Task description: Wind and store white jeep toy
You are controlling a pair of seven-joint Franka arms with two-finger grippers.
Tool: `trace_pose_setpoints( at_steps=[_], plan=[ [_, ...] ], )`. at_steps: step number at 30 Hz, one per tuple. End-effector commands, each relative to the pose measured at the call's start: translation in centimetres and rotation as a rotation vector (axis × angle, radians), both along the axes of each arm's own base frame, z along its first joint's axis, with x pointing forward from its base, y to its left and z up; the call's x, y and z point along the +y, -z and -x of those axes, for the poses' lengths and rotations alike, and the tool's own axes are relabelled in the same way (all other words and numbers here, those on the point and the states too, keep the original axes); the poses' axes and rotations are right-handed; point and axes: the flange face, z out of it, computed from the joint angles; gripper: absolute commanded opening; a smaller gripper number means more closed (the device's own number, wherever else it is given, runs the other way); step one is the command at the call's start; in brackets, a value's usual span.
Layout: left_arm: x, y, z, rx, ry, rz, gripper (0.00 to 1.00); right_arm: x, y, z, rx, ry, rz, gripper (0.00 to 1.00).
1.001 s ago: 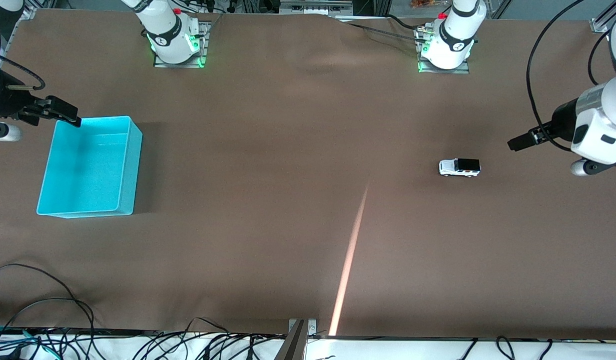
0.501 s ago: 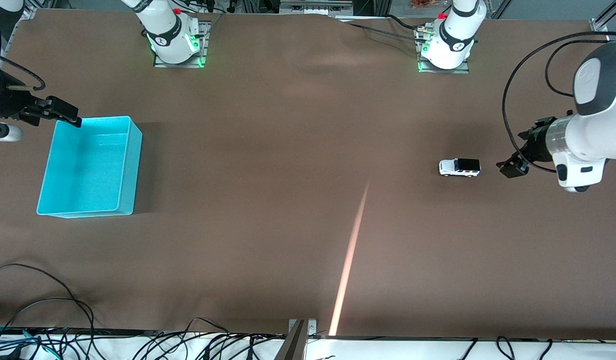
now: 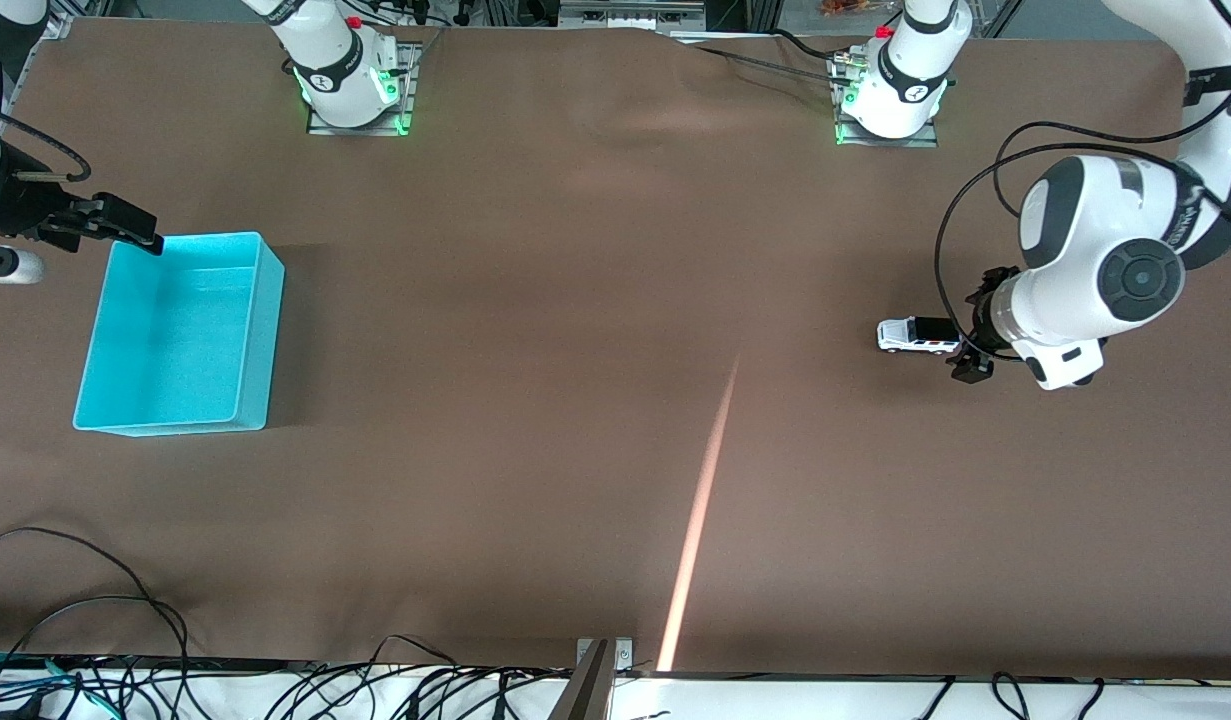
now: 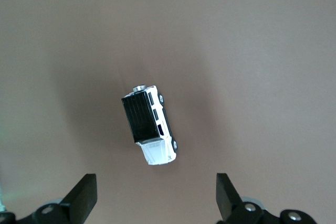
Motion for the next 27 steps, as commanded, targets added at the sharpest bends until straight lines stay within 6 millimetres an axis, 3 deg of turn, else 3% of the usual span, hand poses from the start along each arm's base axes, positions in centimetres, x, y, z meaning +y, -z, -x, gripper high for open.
trace_pose_setpoints(
  at_steps=[1,10,15,27],
  plan=[
    [0.6,2.1,1.6,-0.039,-0.119,-0.044,1.0,0.2,-0.6,-0.2,0.006,0.005,-0.011,1.0],
    [1.8,6.2,4.1,-0.117,-0.242,-0.047,1.0,-0.1,-0.3,-0.3,0.01,0.008,-0.011,1.0],
    [4.0,7.6,5.6,-0.18,-0.306,-0.035,1.0,-0.1,-0.2,-0.4,0.013,0.01,-0.011,1.0],
    [4.1,10.7,8.0,-0.263,-0.331,-0.009,1.0,-0.7,0.1,-0.5,0.019,0.016,-0.01,1.0]
  ],
)
